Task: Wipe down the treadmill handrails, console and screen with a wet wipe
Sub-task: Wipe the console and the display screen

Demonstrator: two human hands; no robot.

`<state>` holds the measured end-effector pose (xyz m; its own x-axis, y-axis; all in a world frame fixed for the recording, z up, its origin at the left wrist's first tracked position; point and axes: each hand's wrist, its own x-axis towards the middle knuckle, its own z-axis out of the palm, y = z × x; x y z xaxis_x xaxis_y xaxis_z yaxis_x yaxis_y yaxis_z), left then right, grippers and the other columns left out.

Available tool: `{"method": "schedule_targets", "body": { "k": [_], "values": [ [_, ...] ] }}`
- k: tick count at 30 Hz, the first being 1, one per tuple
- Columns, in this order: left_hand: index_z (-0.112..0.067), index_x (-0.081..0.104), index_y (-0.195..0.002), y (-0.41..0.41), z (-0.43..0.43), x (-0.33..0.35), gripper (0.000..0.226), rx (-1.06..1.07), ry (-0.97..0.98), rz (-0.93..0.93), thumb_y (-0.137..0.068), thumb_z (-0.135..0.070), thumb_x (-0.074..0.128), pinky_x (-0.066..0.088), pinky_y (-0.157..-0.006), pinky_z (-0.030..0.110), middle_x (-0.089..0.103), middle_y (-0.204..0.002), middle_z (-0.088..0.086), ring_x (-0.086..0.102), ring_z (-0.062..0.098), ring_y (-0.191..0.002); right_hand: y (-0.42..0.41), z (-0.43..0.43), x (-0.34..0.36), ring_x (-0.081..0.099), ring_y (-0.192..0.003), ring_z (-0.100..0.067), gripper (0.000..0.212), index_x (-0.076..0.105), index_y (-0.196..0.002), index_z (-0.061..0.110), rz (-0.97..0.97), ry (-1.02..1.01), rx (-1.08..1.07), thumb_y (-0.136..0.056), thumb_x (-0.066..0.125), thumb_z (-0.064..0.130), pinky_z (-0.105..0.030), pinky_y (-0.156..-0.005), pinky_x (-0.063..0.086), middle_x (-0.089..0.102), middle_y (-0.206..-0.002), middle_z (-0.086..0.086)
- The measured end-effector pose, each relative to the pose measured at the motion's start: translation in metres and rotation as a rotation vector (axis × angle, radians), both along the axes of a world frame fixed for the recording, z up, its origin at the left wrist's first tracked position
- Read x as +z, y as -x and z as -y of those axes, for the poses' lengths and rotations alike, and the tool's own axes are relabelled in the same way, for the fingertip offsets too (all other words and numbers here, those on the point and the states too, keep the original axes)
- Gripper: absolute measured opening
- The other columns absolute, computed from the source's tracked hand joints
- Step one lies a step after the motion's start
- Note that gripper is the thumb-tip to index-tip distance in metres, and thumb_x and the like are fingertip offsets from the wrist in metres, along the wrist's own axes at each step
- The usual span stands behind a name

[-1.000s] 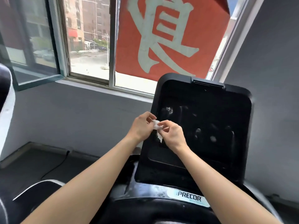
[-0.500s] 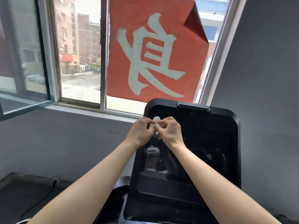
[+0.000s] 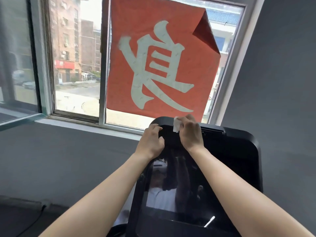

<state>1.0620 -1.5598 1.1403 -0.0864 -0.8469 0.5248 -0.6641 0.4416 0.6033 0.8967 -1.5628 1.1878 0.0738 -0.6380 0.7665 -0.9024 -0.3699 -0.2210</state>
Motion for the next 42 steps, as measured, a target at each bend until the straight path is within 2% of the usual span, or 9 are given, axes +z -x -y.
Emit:
{"method": "schedule_targets", "body": {
  "k": [2, 5, 11, 17, 24, 28, 32, 37, 42],
  "values": [
    [-0.008, 0.044, -0.152, 0.000, 0.010, -0.005, 0.054, 0.034, 0.003, 0.040, -0.100, -0.016, 0.051, 0.023, -0.124, 0.032, 0.032, -0.163, 0.005, 0.027, 0.022, -0.152, 0.003, 0.011, -0.008, 0.058, -0.076, -0.022, 0.021, 0.066, -0.080, 0.009, -0.092, -0.005, -0.017, -0.094, 0.060, -0.006, -0.026, -0.069, 0.045, 0.059, -0.100, -0.005],
    [-0.008, 0.031, -0.160, -0.001, 0.024, -0.016, 0.060, 0.080, 0.008, 0.099, -0.103, -0.017, 0.047, 0.016, -0.127, 0.032, 0.022, -0.169, 0.006, 0.017, 0.021, -0.156, 0.004, 0.028, -0.027, 0.060, -0.090, -0.026, 0.025, 0.062, -0.077, 0.009, -0.091, -0.061, -0.022, -0.092, 0.055, -0.010, -0.030, -0.079, 0.046, 0.061, -0.098, -0.007],
    [-0.011, 0.037, -0.157, -0.007, 0.042, -0.033, 0.054, 0.100, 0.030, 0.129, -0.104, -0.016, 0.049, 0.030, -0.120, 0.032, 0.036, -0.162, 0.003, 0.032, 0.021, -0.149, -0.034, 0.051, -0.042, 0.047, -0.143, -0.026, 0.028, 0.069, -0.127, 0.000, -0.039, -0.090, 0.090, -0.104, 0.053, 0.005, -0.032, -0.118, 0.037, 0.060, -0.144, -0.011],
    [-0.014, 0.057, -0.138, -0.014, 0.049, -0.036, 0.040, 0.092, 0.092, -0.003, -0.098, -0.008, 0.054, 0.047, -0.101, 0.034, 0.057, -0.135, 0.000, 0.051, 0.021, -0.126, -0.043, 0.054, -0.038, 0.058, -0.132, -0.026, 0.024, 0.074, -0.118, 0.003, -0.284, -0.051, 0.283, -0.096, 0.064, 0.002, -0.023, -0.114, 0.032, 0.069, -0.131, -0.011],
    [-0.008, 0.055, -0.143, -0.008, 0.046, -0.046, 0.042, 0.101, 0.142, -0.024, -0.101, -0.007, 0.057, 0.037, -0.113, 0.029, 0.054, -0.145, 0.004, 0.047, 0.021, -0.137, -0.028, 0.071, -0.045, 0.051, -0.139, -0.025, 0.026, 0.071, -0.122, 0.004, 0.092, 0.037, -0.036, -0.104, 0.054, 0.013, -0.041, -0.113, 0.046, 0.064, -0.138, -0.009],
    [-0.009, 0.060, -0.124, -0.005, 0.045, -0.046, 0.025, 0.133, 0.085, -0.136, -0.101, -0.008, 0.050, 0.047, -0.088, 0.034, 0.058, -0.121, 0.006, 0.057, 0.026, -0.109, -0.063, 0.069, -0.056, 0.055, -0.127, -0.022, 0.022, 0.070, -0.112, -0.004, -0.218, -0.049, 0.263, -0.099, 0.054, 0.001, -0.018, -0.117, 0.028, 0.068, -0.123, -0.015],
    [-0.009, 0.061, -0.123, -0.013, 0.040, -0.050, 0.023, 0.136, 0.015, -0.166, -0.102, -0.019, 0.059, 0.048, -0.090, 0.035, 0.057, -0.121, 0.006, 0.059, 0.026, -0.106, -0.047, 0.071, -0.053, 0.059, -0.130, -0.029, 0.030, 0.072, -0.118, 0.000, -0.487, 0.066, 0.299, -0.089, 0.066, 0.001, -0.036, -0.118, 0.039, 0.070, -0.126, -0.015],
    [-0.008, 0.060, -0.133, -0.017, 0.032, -0.049, 0.035, 0.123, -0.022, -0.144, -0.101, -0.020, 0.064, 0.048, -0.101, 0.034, 0.058, -0.131, 0.007, 0.060, 0.025, -0.118, -0.040, 0.076, -0.049, 0.052, -0.137, -0.031, 0.026, 0.068, -0.124, 0.003, -0.216, 0.104, 0.103, -0.100, 0.060, 0.004, -0.033, -0.121, 0.032, 0.063, -0.139, -0.013],
    [-0.009, 0.058, -0.126, -0.015, 0.029, -0.045, 0.025, 0.124, -0.066, -0.143, -0.103, -0.017, 0.052, 0.049, -0.091, 0.038, 0.056, -0.125, 0.010, 0.060, 0.030, -0.110, -0.045, 0.074, -0.066, 0.047, -0.142, -0.033, 0.035, 0.069, -0.126, 0.004, -0.596, 0.069, 0.337, -0.091, 0.066, 0.006, -0.047, -0.123, 0.032, 0.063, -0.139, -0.013]
  ]
}}
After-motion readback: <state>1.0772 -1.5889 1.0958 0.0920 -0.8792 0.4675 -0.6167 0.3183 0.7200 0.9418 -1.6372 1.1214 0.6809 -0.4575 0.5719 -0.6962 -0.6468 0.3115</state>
